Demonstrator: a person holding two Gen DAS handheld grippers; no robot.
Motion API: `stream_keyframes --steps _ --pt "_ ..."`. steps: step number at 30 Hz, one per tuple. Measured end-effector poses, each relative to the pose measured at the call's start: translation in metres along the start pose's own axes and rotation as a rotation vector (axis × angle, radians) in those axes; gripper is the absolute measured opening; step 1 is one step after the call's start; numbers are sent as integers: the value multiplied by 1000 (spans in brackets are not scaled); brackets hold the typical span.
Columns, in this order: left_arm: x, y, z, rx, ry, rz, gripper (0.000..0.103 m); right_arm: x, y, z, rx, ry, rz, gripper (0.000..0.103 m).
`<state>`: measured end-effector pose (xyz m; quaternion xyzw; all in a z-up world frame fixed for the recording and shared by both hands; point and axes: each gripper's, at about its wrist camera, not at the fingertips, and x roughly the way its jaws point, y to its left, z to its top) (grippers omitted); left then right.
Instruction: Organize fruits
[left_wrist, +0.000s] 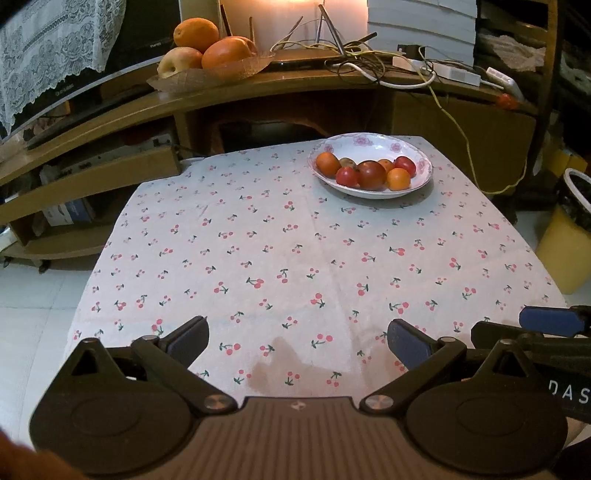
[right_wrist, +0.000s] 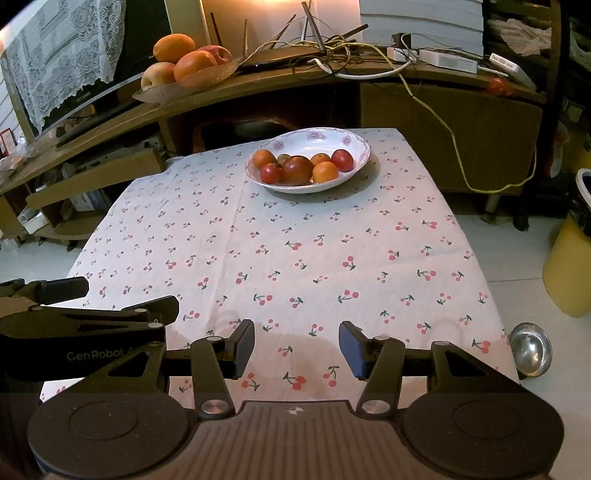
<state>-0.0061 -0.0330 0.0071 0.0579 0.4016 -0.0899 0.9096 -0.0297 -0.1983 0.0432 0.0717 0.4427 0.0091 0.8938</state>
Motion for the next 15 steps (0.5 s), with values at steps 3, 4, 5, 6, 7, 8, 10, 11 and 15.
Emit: stream_keyframes --steps 3,4,5,6,7,8,10,11,15 --pt "-2 1 -2 -5 -4 1 103 -2 1 -1 -3 -4 1 54" --pt "-3 1 -2 -7 -4 2 103 -2 1 -2 -3 -5 2 54" --pt "-3 1 -3 -9 -4 2 103 -2 2 -2 -4 -6 0 54" --pt "-4 2 -4 -10 -4 1 103 -3 2 -2 -4 -7 -1 54" --pt "-4 2 -4 -11 -4 1 103 -3 2 -3 -3 -7 -2 54" --pt "-5 2 -5 -11 -5 2 103 -4 1 -3 -3 -7 -2 54" --pt "-5 1 -6 -9 -4 2 103 -4 1 -3 -1 -10 -5 54" --pt "-5 1 -6 -7 -4 2 103 -5 1 -3 1 -10 -6 54" --pt "-6 1 -7 -8 -3 4 103 -5 0 -4 2 -9 -7 54"
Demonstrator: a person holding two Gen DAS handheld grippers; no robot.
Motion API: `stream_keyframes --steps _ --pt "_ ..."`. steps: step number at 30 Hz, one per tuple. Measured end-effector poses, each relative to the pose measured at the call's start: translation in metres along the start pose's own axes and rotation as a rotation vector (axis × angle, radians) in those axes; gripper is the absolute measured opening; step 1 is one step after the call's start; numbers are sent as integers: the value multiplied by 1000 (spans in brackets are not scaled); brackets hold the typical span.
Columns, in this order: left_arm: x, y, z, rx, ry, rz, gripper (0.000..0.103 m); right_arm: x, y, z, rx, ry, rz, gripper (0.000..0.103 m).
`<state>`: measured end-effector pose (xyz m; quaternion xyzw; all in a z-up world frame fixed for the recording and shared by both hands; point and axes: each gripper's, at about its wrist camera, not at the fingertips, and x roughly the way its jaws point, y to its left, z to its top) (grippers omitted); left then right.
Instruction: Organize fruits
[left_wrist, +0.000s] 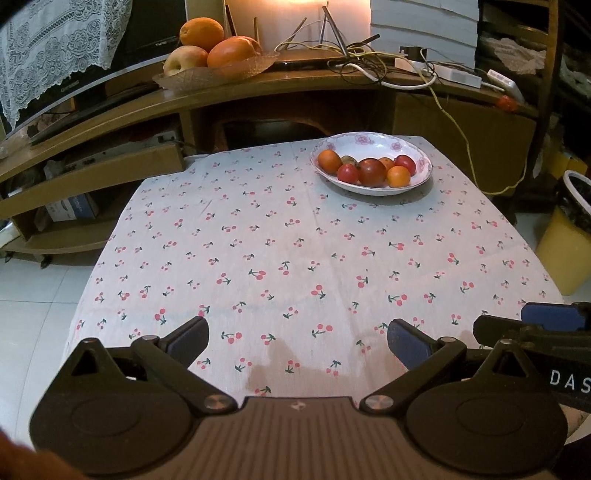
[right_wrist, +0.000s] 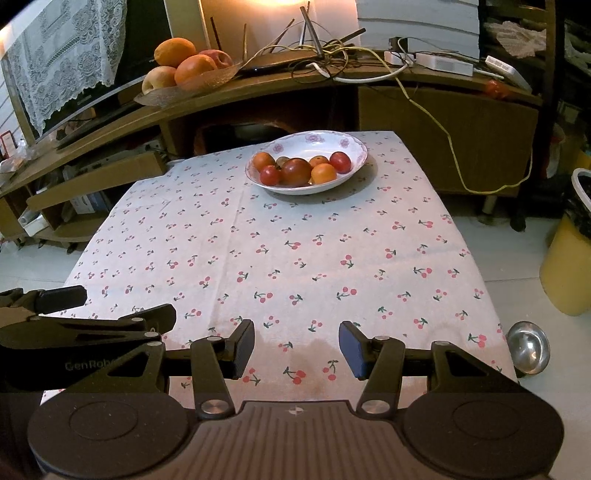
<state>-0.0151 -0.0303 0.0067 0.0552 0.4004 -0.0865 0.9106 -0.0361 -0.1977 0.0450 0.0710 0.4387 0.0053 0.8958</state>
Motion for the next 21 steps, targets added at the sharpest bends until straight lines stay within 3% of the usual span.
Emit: stream_keyframes --steps 21 --pt "0 0 -3 6 5 9 103 0 2 -3 -2 9 -4 54"
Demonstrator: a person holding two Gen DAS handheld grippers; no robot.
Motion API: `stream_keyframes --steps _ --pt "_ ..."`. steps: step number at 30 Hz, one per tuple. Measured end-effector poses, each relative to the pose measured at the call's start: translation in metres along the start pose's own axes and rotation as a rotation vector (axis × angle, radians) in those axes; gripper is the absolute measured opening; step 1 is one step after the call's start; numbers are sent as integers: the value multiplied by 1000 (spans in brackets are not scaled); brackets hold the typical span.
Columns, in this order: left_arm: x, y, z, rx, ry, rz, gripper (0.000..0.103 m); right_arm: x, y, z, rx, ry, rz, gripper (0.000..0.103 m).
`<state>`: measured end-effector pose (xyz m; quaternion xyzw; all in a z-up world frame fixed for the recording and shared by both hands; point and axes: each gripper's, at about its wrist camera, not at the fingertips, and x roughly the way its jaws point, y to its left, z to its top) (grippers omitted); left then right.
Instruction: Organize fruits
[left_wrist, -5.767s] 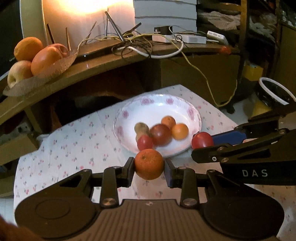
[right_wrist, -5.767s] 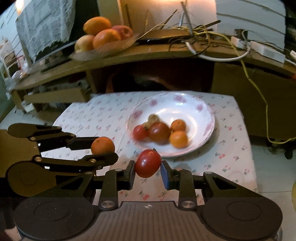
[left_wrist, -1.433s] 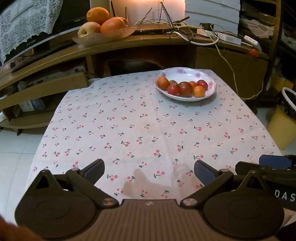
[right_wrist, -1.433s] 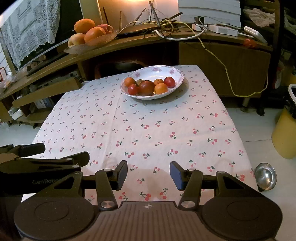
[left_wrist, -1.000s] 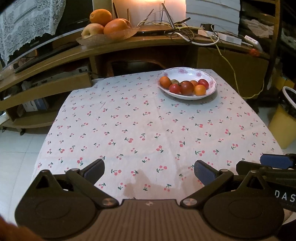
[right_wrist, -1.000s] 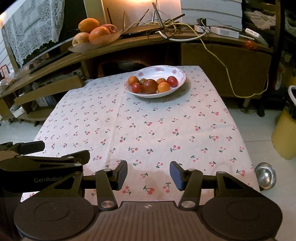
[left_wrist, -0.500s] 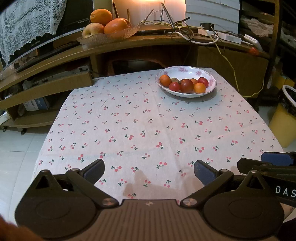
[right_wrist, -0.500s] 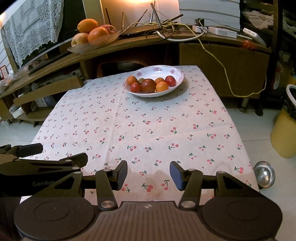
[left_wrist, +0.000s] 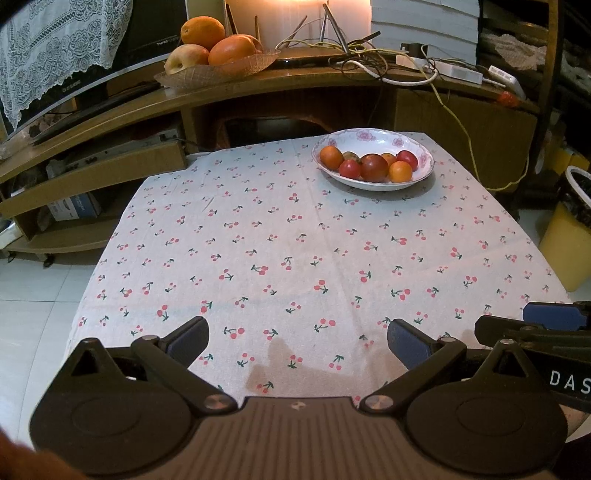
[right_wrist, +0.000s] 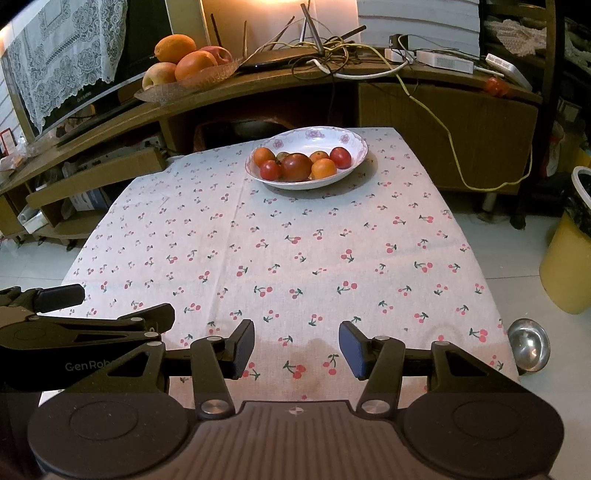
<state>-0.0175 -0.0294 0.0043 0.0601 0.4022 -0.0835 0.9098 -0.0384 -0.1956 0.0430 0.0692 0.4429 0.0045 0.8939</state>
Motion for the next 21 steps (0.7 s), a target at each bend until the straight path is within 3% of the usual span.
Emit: stream_keyframes --steps 21 --pt "0 1 -2 2 3 1 103 2 0 -1 -4 6 0 54"
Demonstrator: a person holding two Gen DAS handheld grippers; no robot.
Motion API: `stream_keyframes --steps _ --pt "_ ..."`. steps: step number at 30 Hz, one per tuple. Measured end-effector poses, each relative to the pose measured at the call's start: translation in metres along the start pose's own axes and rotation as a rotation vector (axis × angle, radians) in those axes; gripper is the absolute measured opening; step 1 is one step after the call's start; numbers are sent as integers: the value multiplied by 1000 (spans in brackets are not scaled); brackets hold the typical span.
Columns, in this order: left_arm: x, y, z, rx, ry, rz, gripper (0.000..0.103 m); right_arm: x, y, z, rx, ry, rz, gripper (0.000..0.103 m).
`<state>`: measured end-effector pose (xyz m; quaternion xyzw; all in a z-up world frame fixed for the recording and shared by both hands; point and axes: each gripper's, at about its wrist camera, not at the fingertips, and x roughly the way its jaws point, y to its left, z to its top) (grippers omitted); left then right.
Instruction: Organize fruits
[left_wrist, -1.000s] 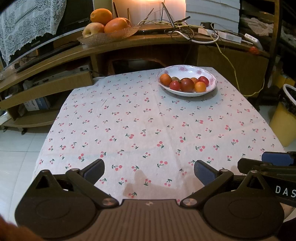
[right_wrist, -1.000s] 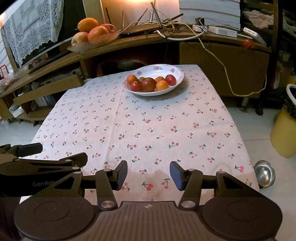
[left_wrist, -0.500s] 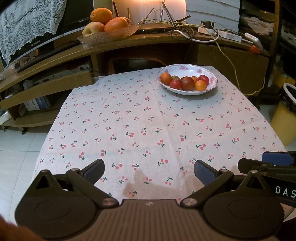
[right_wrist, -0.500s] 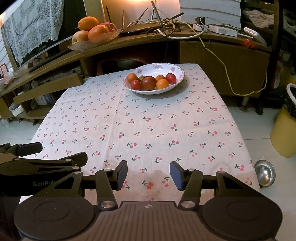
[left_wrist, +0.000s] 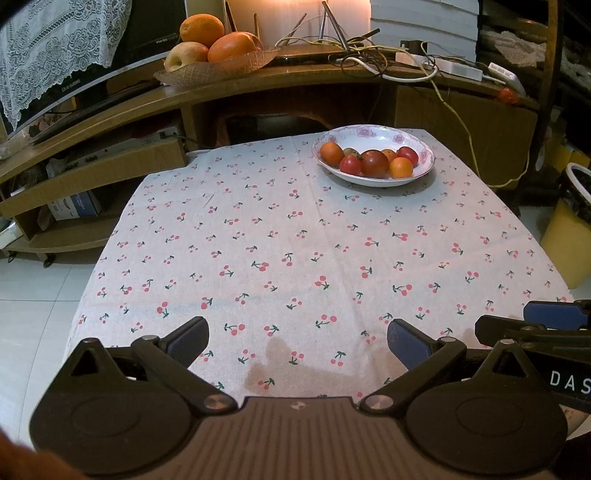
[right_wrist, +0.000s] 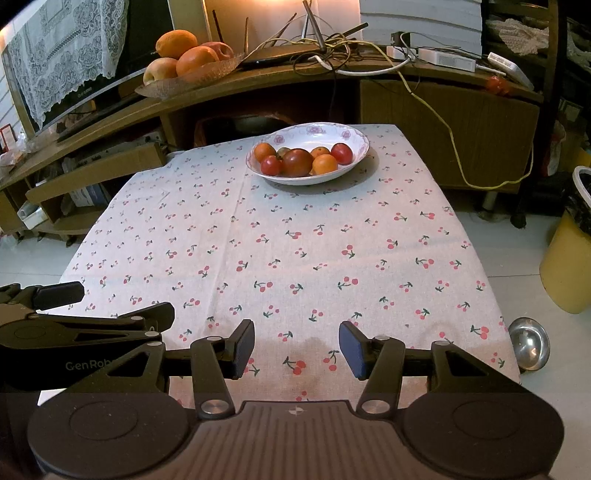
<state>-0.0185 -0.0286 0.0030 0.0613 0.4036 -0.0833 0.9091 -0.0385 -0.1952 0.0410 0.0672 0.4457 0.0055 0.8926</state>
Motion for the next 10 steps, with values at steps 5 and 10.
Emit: stream_keyframes --steps 5,10 --pt "0 0 0 -1 1 -2 103 1 0 -1 1 1 1 54" --pt "1 0 -1 4 -5 5 103 0 0 0 1 1 0 54"
